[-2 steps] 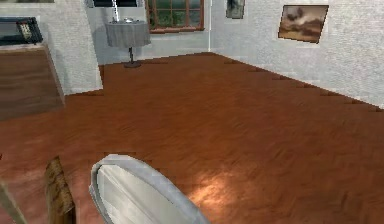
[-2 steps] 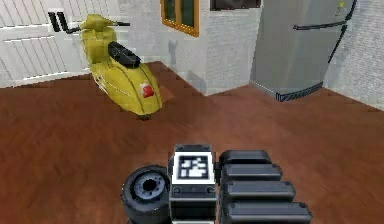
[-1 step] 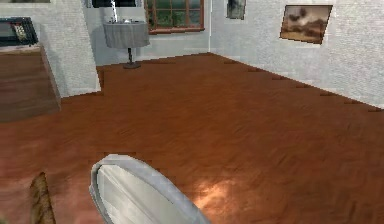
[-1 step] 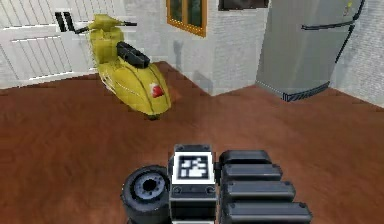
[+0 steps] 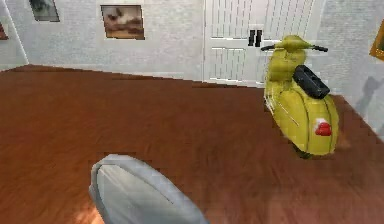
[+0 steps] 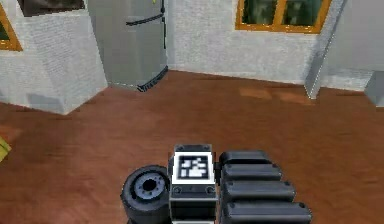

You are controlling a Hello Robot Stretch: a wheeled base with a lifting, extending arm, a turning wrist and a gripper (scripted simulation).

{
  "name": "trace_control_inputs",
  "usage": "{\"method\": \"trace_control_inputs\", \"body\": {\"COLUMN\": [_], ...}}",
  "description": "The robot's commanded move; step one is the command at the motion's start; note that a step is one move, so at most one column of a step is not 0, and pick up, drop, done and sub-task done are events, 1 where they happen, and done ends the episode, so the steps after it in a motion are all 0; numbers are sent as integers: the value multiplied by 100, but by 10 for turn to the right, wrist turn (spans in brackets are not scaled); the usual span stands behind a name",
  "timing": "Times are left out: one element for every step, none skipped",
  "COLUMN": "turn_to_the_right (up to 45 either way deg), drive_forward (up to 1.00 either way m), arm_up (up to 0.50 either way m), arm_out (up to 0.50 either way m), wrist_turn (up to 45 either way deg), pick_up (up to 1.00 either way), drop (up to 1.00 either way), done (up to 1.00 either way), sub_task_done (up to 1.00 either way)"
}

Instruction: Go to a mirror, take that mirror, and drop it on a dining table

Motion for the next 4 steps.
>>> {"method": "trace_control_inputs", "body": {"turn_to_the_right": [270, -450, -360, 450], "drive_forward": [0, 0, 0, 0], "arm_up": [0, 0, 0, 0], "arm_out": [0, 0, 0, 0], "wrist_turn": [0, 0, 0, 0], "pick_up": [0, 0, 0, 0], "drop": [0, 0, 0, 0], "done": [0, 0, 0, 0], "sub_task_done": [0, 0, 0, 0]}}
